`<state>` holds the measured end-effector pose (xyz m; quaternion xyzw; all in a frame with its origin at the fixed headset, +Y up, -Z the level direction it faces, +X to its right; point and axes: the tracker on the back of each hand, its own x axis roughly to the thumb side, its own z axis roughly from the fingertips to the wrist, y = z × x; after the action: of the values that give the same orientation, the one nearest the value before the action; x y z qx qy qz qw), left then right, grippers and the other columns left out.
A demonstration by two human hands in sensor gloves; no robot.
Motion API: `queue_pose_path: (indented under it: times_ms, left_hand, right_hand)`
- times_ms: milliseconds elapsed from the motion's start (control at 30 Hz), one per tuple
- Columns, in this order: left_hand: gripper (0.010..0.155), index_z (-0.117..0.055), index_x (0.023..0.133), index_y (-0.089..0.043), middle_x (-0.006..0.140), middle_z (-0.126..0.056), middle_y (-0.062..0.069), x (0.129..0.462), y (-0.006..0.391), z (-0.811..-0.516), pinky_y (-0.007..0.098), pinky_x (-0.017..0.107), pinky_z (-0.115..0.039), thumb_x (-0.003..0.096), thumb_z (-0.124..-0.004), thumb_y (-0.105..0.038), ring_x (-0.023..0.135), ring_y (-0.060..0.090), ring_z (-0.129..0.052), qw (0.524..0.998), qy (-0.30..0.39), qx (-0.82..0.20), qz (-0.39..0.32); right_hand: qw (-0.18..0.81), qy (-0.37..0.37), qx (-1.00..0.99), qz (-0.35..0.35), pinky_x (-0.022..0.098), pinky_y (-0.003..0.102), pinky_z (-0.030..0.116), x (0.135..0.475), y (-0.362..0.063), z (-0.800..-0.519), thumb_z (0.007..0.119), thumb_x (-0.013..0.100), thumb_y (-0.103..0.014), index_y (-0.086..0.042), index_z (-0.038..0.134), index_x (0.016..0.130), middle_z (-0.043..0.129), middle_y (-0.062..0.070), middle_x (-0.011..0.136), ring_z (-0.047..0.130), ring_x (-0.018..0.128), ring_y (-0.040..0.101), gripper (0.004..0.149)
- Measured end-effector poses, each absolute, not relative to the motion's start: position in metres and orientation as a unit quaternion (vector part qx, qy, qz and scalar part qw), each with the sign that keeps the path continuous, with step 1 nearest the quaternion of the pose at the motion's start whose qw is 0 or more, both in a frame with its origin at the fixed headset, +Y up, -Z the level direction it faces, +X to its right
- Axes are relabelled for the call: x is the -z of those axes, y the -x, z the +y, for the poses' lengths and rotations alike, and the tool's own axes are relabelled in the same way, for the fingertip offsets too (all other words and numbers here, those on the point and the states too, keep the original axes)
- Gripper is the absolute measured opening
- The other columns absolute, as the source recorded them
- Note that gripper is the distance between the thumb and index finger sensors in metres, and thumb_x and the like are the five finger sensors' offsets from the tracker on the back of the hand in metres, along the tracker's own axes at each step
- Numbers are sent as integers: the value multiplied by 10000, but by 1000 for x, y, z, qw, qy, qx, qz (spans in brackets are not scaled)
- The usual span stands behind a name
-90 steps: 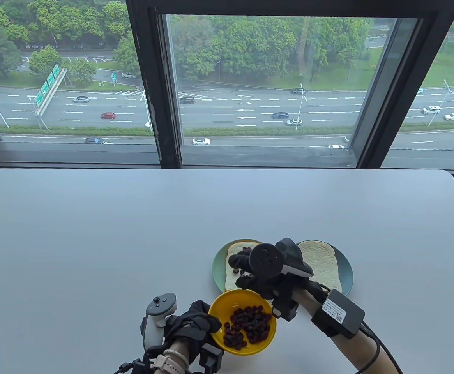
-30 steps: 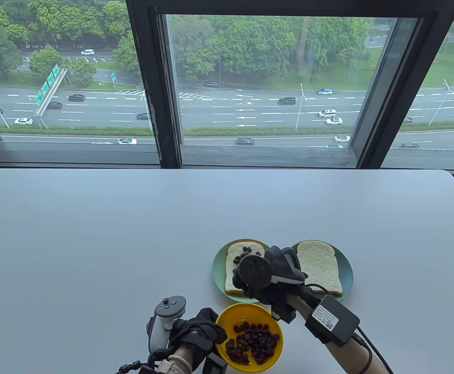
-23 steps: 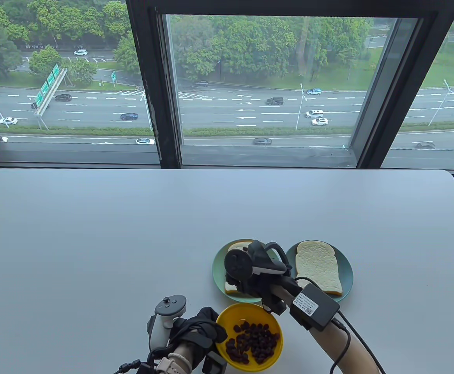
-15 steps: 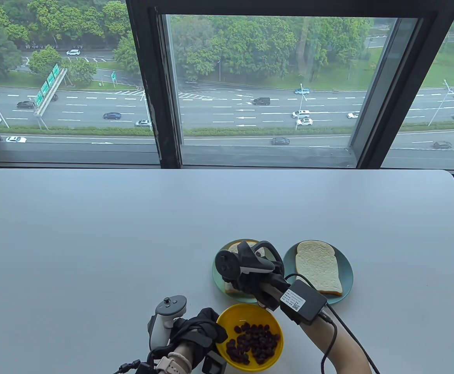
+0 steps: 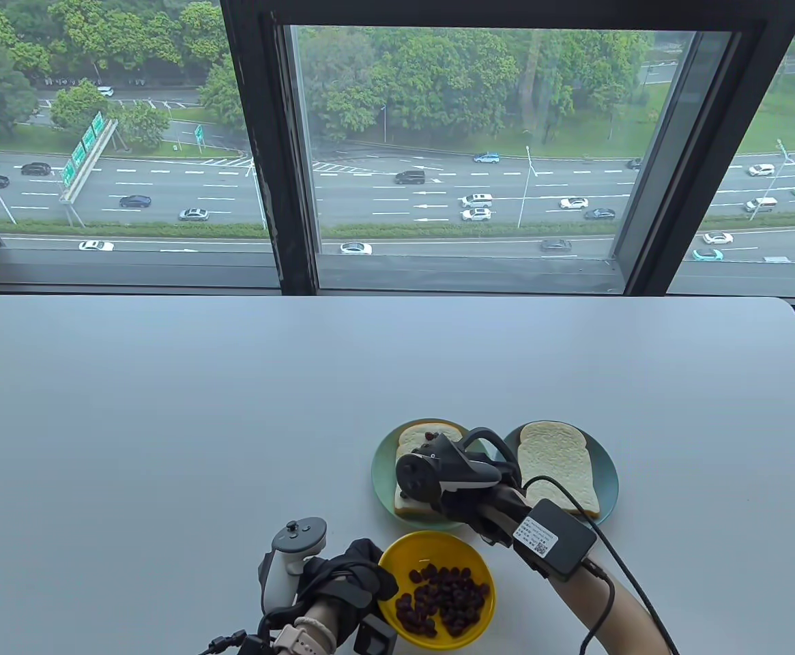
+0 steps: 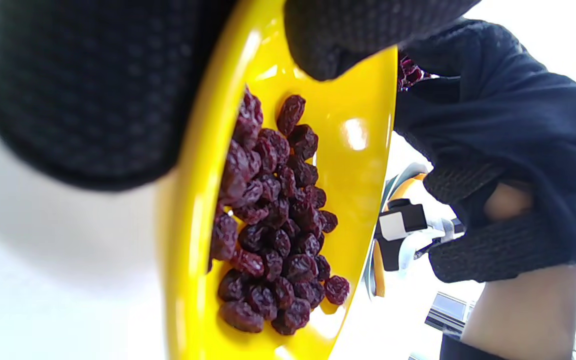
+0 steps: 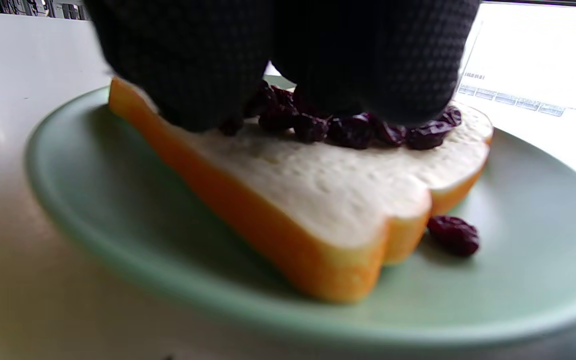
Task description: Sprinkle cranberries onto toast
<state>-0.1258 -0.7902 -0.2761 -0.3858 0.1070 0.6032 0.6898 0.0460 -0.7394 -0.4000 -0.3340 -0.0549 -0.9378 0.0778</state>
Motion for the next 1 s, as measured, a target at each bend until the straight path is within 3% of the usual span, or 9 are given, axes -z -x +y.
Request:
queue_pose_path:
  times_ms: [333, 600, 800, 1000]
  left_hand:
    - [497, -561, 819, -179, 659, -663, 216, 277, 126, -790, 360, 98, -973, 380, -793, -196, 366, 364, -792, 688, 375, -612, 110]
    - [499, -552, 822, -182, 664, -658, 214, 276, 128, -789, 357, 108, -976, 384, -790, -198, 374, 362, -791, 685, 357, -624, 115]
    - [495, -564, 813, -181, 657, -665, 216, 276, 130, -785, 362, 99, -977, 376, -796, -188, 366, 365, -795, 675, 338, -646, 112]
    - [499, -581, 799, -179, 647, -668, 220, 273, 125, -781, 374, 86, -980, 358, -814, -176, 353, 373, -792, 687, 333, -637, 106]
  right_hand:
    - [-19, 347, 936, -49, 428, 259, 885, 371, -76, -711, 831, 311, -342, -294, 618, 889, 631, 74, 931, 851, 690, 222, 618]
    - [-104, 415, 896, -117, 483, 280, 878, 325, -81, -692, 817, 324, -383, -273, 581, 924, 598, 107, 958, 835, 752, 258, 654]
    - [-41, 444, 875, -187, 550, 282, 819, 301, -79, -707, 812, 321, -443, -276, 449, 981, 466, 156, 1011, 706, 858, 352, 771]
    - [3, 451, 875, -175, 548, 262, 788, 291, -72, -722, 828, 302, -429, -308, 431, 981, 450, 113, 1019, 652, 871, 342, 795]
